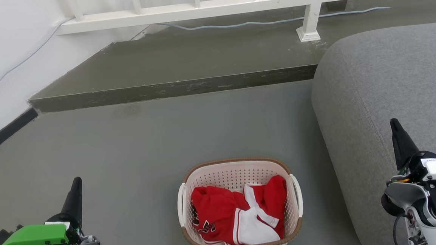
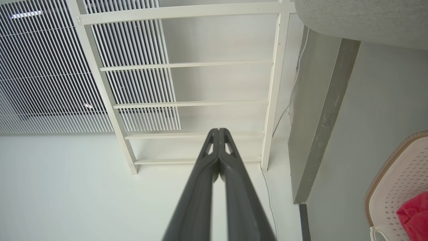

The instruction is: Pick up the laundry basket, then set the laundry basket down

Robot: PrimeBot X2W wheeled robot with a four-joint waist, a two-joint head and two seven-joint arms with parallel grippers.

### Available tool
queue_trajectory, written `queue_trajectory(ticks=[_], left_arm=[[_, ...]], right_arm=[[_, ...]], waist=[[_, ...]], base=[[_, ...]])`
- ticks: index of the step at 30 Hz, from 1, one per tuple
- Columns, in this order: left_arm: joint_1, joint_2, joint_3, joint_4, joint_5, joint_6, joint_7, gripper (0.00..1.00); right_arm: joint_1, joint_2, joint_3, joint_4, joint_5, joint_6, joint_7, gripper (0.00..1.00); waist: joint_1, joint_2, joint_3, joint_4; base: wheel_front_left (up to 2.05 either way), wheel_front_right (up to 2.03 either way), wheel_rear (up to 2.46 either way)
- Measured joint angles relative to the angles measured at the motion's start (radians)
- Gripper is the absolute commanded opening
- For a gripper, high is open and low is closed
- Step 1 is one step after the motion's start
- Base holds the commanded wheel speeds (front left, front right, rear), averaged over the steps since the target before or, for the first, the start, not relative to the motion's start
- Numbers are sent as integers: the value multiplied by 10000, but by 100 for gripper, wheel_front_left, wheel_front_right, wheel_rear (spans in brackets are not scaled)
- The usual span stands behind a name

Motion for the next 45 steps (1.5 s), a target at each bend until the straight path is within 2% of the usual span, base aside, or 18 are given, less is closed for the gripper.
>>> queue_trajectory(ticks=[6, 7, 13, 26, 45], left_arm=[[0, -2, 0, 0, 0, 0, 0, 0], [0, -2, 0, 0, 0, 0, 0, 100], [304, -226, -94, 474, 2, 10, -2, 100], [301, -219, -234, 267, 132, 10, -326, 100], [237, 111, -970, -173, 2069, 10, -1060, 100]], right_arm=[[0, 0, 0, 0, 0, 0, 0, 0], [0, 0, 0, 0, 0, 0, 0, 100], [429, 238, 54, 477, -6, -13, -2, 100], [421, 221, 276, 113, -357, -15, -249, 100], [398, -98, 1099, -267, -1962, -13, -988, 100]], waist=[[0, 0, 0, 0], [0, 0, 0, 0], [0, 0, 3, 0], [0, 0, 44, 18], [0, 0, 84, 6]], base=[[0, 0, 0], [0, 0, 0], [0, 0, 0], [0, 0, 0], [0, 0, 0]])
